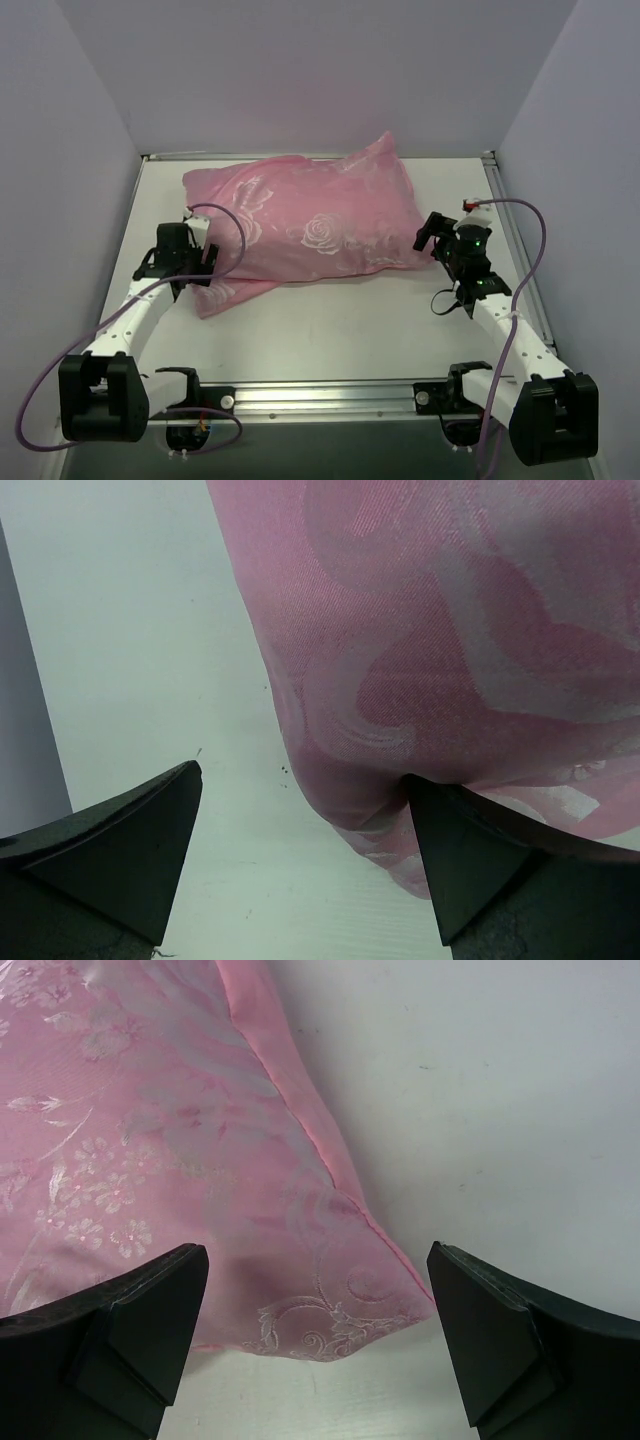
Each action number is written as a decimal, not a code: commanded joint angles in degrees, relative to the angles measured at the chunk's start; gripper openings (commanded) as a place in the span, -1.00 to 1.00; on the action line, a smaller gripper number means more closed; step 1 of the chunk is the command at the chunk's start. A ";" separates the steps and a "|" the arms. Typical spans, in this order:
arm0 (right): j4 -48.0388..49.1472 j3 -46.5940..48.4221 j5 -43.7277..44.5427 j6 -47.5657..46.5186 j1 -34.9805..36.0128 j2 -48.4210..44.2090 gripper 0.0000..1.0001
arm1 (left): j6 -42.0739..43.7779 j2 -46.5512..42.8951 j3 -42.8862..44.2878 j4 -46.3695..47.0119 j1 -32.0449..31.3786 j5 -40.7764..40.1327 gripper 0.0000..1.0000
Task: Remove the pillowcase from the pillow
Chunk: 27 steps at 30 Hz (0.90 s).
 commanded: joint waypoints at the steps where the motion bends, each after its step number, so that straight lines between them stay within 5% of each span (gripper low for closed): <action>1: 0.94 1.97 -4.11 -1.01 -0.40 -0.76 0.99 | -0.32 2.18 3.32 -0.95 0.48 1.77 0.88; 7: -0.99 6.19 -17.12 -0.66 0.74 2.40 0.99 | 5.74 2.81 10.53 -13.42 0.39 8.18 0.87; 12: -6.44 10.50 -10.12 -3.72 9.85 11.86 0.98 | 15.59 0.17 13.26 -26.79 -2.93 21.62 0.88; 16: -4.71 13.39 -12.29 -4.17 13.84 22.51 0.94 | 17.00 1.04 6.17 -23.13 -10.15 15.59 0.88; 19: -4.77 15.50 -10.81 -4.08 14.19 29.02 0.73 | 16.83 4.55 4.38 -16.09 -10.68 9.11 0.89; 20: -5.48 17.51 -10.37 -4.26 14.28 29.99 0.40 | 15.87 7.09 4.47 -12.86 -10.68 7.16 0.95; 22: -6.80 18.85 -11.24 -4.18 14.37 30.80 0.11 | 14.90 9.65 5.34 -10.55 -10.51 1.11 0.64; 23: -6.80 18.94 -11.77 -4.17 14.45 30.18 -0.31 | 14.28 11.66 5.96 -8.45 -10.33 -0.58 0.15; 26: -7.59 19.03 -12.30 -4.35 14.98 25.44 -1.00 | 13.93 13.87 7.11 -2.14 -9.81 -6.28 -0.73; 27: -9.33 19.72 -12.30 -4.52 15.07 22.56 -1.00 | 13.75 14.31 7.28 -0.80 -9.54 -7.27 -0.95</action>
